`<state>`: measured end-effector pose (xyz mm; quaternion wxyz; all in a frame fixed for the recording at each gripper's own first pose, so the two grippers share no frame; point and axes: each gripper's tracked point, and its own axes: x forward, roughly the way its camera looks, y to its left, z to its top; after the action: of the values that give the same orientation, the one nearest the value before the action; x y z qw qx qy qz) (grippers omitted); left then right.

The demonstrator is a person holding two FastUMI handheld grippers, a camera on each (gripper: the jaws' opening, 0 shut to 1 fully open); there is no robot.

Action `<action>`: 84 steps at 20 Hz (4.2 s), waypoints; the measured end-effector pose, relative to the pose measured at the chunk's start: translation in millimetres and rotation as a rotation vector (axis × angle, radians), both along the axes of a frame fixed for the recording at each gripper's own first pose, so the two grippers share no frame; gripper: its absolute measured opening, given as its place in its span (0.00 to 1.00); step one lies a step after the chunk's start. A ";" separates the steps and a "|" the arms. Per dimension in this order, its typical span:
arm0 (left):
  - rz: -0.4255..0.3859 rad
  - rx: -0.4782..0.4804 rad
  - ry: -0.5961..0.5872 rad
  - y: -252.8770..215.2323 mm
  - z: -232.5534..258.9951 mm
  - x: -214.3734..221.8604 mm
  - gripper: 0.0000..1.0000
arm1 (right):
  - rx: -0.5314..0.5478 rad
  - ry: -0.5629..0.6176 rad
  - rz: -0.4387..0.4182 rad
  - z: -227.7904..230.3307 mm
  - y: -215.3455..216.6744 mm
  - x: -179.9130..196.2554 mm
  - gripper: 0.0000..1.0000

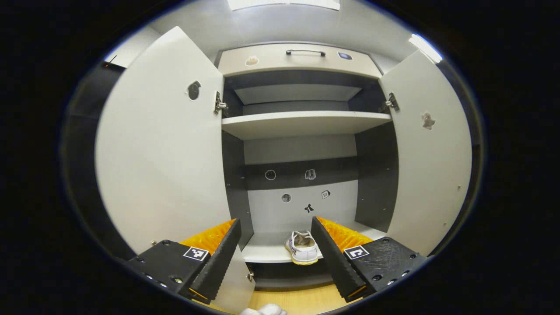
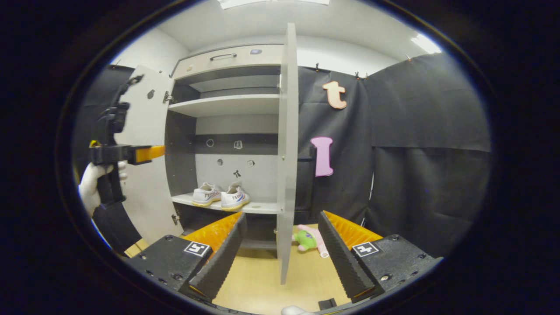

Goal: Grab one shoe with the right hand and put it into the shoe cabinet, grab the other shoe with the left hand and put it into the shoe cabinet; then close the right door with the right hand and the left door with the left hand.

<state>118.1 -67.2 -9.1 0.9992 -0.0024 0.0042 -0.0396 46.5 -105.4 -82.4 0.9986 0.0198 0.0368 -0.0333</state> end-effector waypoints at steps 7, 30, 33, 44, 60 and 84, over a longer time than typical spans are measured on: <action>0.009 -0.029 -0.063 17.9 19.4 -87.5 0.96 | -0.008 -0.025 -0.122 19.9 -61.3 8.7 1.00; 0.081 -0.031 0.029 37.0 -31.1 -172.1 0.96 | -0.042 0.021 -0.117 27.3 -62.2 72.9 0.97; 0.103 -0.020 0.023 49.3 -31.1 -176.1 0.96 | -0.050 0.015 -0.063 29.1 -22.6 76.1 0.98; 0.196 -0.029 0.038 107.0 -36.2 -191.6 0.96 | -0.014 -0.034 0.133 47.3 106.8 89.1 1.00; 0.264 0.000 0.076 210.5 -80.0 -118.4 0.97 | 0.022 0.057 0.179 -1.3 153.6 -14.7 1.00; 0.203 0.030 0.041 237.7 -91.6 -8.7 0.93 | 0.029 0.133 0.083 -37.7 131.0 -65.0 1.00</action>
<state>109.4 170.5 -100.7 0.9977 0.0111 0.0249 0.0622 -18.4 25.6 -120.1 0.9941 0.0306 0.1042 0.0075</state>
